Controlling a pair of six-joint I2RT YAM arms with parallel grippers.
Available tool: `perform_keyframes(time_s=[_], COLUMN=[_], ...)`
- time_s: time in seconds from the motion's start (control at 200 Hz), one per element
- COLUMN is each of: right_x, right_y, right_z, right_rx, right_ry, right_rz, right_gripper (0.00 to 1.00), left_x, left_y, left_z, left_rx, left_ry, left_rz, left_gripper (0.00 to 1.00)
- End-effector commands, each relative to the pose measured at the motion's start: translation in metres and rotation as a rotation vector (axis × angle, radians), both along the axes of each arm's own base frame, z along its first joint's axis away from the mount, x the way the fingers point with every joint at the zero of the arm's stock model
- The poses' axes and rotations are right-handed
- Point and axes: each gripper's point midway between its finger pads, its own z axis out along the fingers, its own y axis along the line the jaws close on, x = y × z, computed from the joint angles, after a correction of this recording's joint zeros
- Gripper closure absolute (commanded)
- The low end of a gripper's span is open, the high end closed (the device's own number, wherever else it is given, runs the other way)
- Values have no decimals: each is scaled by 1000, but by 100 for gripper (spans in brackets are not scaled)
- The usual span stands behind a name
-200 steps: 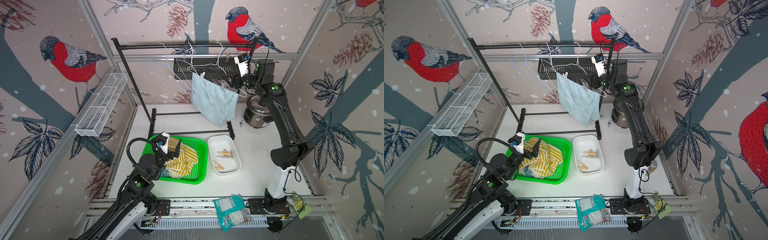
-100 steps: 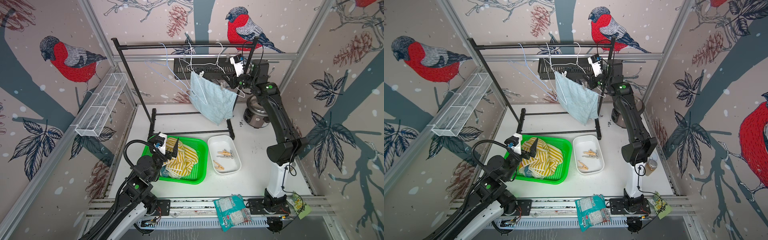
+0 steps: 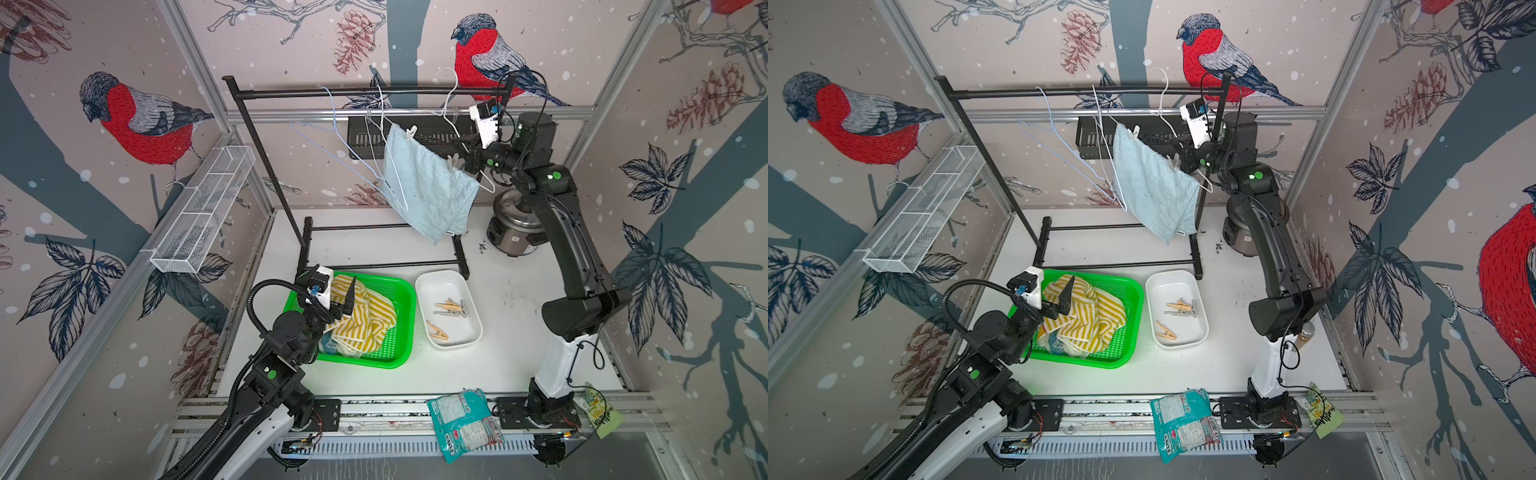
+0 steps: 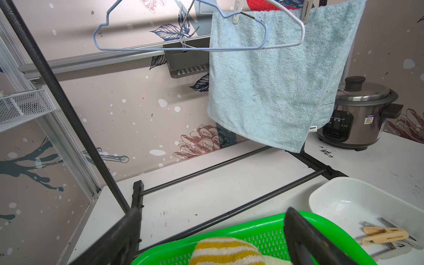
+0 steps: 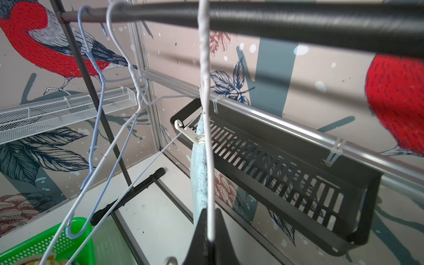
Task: Remove the clothespins securing towels to the hanger
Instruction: Pick up the hanger from the clothesline.
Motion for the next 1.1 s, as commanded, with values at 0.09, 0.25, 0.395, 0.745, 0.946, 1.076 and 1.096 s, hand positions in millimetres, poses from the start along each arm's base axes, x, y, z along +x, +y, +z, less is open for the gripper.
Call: perform_keyframes(time_s=[0.09,0.25,0.395,0.745,0.946,1.076,1.096], right_x=[-18,-42,-72,-169,-214,-244,-248], right_y=[-5,-17,-36,-62,-67,-61,-59], right_z=[32,24,15,3,8,28,32], right_rx=[33,0,-13,-53,-85,-39,-31], right_ry=[-87,-55,-42,-6,-19,-57,-62], right_rz=[-9,-55,-111,-74,-8,85,101], right_gripper=[100,100,100,100,100,100,100], left_x=[-2,-5,-4,-24,-33,-46,-49], left_y=[5,7,6,-18,-24,-19,-18], left_z=[7,13,20,70,114,154,161], left_rx=[-25,-31,-31,45,81,65,66], left_ry=[-20,-29,-25,-143,-163,-248,-264], left_rz=[18,20,16,-160,-215,-222,-227], left_gripper=[2,2,2,6,13,17,18])
